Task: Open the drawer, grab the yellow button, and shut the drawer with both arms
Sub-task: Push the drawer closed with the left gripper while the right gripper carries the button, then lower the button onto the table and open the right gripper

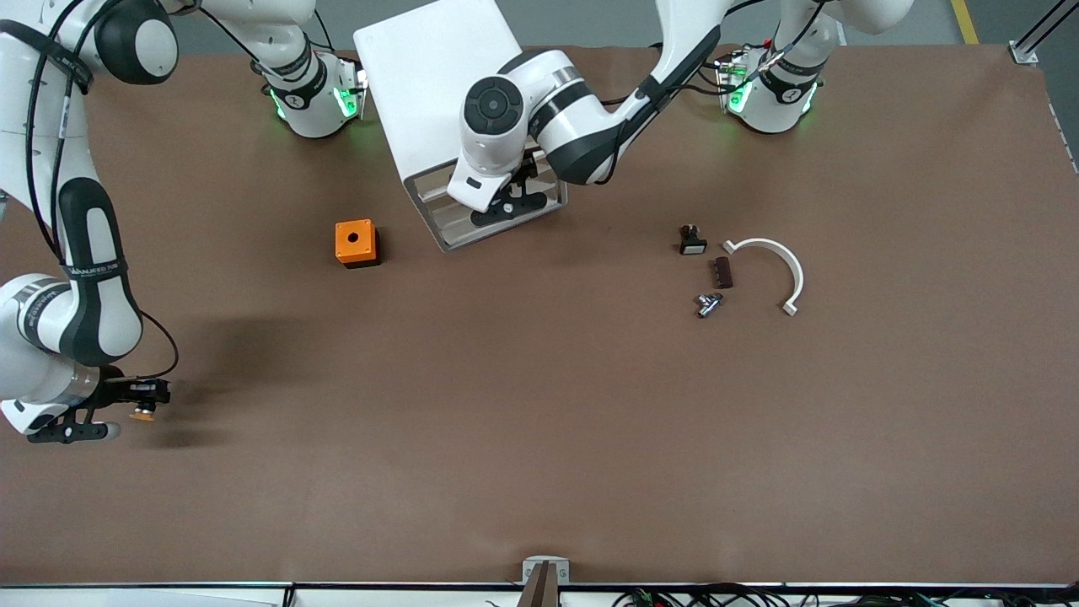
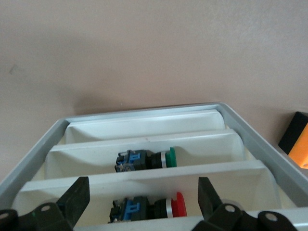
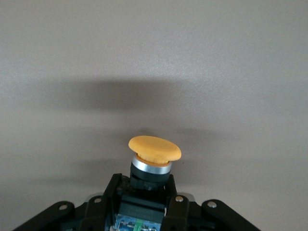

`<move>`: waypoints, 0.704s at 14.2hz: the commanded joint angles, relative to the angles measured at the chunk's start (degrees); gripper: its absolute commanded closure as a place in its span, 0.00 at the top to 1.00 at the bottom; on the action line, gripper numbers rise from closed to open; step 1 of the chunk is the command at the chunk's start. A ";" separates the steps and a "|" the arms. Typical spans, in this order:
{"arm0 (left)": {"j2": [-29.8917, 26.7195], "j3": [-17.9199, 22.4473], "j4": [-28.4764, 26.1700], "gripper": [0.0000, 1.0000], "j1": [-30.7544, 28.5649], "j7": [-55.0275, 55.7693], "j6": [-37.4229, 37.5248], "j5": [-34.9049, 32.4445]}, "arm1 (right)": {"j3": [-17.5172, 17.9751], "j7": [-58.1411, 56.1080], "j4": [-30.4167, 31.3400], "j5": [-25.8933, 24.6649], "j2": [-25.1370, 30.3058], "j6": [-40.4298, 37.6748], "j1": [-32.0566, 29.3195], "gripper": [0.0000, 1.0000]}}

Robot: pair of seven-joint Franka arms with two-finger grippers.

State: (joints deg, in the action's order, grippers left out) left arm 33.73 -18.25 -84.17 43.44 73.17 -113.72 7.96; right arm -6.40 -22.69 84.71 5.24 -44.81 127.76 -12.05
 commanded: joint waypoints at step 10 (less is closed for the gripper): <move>-1.21 0.14 1.20 0.99 -11.08 -4.44 -0.19 -3.90 | 1.21 -3.33 -1.13 0.12 -2.30 3.37 -0.78 0.89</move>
State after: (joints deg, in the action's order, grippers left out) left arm 34.10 -17.77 -82.88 35.85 69.80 -114.53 6.75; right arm -6.08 -25.67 84.61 5.27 -46.66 131.09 -12.05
